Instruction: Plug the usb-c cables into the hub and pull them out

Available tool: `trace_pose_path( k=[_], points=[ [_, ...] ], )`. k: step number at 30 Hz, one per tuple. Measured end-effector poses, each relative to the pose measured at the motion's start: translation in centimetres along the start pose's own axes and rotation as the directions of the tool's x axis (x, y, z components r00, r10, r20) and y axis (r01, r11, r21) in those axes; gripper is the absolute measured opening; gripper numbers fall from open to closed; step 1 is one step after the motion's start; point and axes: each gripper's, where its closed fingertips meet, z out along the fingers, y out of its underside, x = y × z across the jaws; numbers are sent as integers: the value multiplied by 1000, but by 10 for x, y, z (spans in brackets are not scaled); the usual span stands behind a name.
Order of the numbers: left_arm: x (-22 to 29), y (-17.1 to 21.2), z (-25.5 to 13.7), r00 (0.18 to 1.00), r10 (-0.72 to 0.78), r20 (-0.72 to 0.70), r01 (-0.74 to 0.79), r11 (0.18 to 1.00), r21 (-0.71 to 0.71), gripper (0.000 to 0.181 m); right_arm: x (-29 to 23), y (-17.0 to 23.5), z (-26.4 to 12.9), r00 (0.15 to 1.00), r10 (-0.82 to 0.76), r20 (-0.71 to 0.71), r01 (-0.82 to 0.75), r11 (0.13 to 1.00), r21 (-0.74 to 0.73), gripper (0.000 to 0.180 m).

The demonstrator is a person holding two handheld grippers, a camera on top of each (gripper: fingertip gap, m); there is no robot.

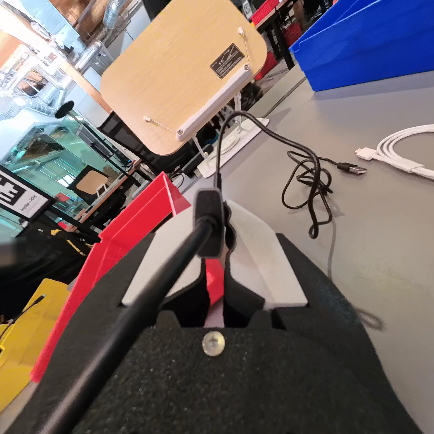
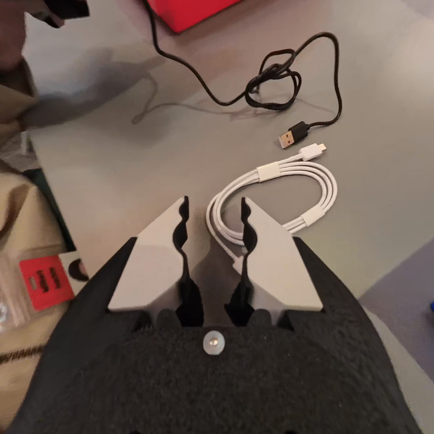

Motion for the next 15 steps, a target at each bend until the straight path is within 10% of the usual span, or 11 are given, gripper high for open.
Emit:
trace_pose_path(
  k=[6, 10, 15],
  points=[
    [2, 4, 4, 998, -58, -37, 57, 998, -15, 10, -4, 12, 8, 995, -97, 30, 99, 991, -86, 7],
    [3, 2, 1, 999, -29, -34, 28, 1000, -7, 10, -6, 43, -29, 914, -328, 238, 358, 929, -94, 5],
    [4, 2, -1, 999, -15, -40, 15, 1000, -6, 10, 35, 34, -68, 968, -208, 140, 216, 976, -43, 23]
  ],
)
